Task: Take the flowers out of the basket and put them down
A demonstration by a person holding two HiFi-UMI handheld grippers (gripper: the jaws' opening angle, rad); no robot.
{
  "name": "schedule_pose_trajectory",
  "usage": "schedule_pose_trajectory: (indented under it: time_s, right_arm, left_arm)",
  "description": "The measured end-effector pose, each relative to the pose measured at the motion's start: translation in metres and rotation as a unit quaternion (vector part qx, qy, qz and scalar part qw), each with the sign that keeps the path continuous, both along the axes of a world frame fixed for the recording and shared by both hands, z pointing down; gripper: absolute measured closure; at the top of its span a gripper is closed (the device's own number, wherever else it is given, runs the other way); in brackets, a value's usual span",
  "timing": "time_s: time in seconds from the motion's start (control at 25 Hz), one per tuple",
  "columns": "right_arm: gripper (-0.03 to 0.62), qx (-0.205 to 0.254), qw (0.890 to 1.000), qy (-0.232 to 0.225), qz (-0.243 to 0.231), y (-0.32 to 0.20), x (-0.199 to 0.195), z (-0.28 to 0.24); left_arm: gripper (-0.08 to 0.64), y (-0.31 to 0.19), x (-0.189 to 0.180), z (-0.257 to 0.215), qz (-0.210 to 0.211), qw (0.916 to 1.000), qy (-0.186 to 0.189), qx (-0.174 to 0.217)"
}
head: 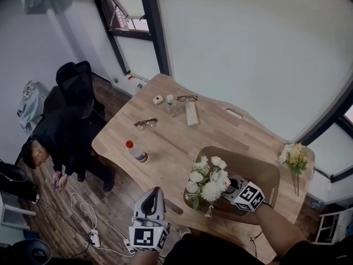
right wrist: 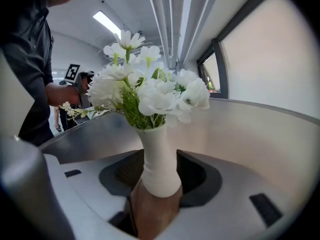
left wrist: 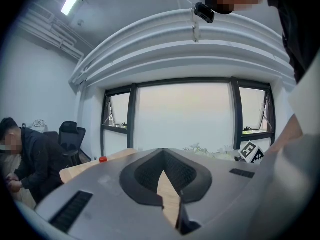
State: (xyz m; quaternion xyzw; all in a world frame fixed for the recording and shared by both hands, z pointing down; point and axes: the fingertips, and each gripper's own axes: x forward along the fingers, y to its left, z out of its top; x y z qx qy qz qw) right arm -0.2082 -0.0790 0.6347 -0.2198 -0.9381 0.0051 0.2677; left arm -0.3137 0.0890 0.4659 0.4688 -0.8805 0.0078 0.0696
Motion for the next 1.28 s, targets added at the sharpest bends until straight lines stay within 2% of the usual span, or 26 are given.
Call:
schedule_pose_trajectory:
  time_s: [0.04, 0.12, 0.32, 0.68, 0.8, 0.92, 1.28]
  right_arm:
    - [0.369, -0.002, 1.000, -0.001, -0.011, 0.004, 0.000, 0.000]
    - [0.325, 0.000, 1.000, -0.008, -0.025, 0.010, -0.002, 0.001]
    - [0.296, 0.004, 0.999, -0.034, -0.023, 0.017, -0.016, 0.001]
    - [0.291, 0.008, 0.997, -0.073, -0.029, 0.033, -0.047, -0.004]
    - [0.294, 0.008, 0.997, -0.071, -0.038, 0.038, -0.053, -0.002]
    - [0.325, 0.009, 0.997, -0.066, -0.041, 0.041, -0.056, -0.002]
    - [0.328, 0.028, 0.998, -0.062, -0.008, 0.030, -0.052, -0.017]
  left_arm:
    - [0.558, 0.002, -0.001, 0.000, -0.002, 1.0000, 0.000, -0.002]
    - [0.558, 0.005, -0.003, 0.001, -0.006, 1.0000, 0.001, -0.006]
    - [0.558, 0.014, -0.005, 0.000, -0.015, 0.9998, -0.001, -0.011]
    - [0.558, 0.032, -0.016, -0.005, -0.038, 0.9990, -0.009, -0.023]
    - [0.558, 0.037, -0.019, -0.005, -0.042, 0.9988, -0.010, -0.025]
    - [0.558, 0.037, -0.022, -0.007, -0.040, 0.9988, -0.012, -0.025]
    - [0.558, 0.026, -0.024, -0.010, -0.018, 0.9996, -0.014, -0.017]
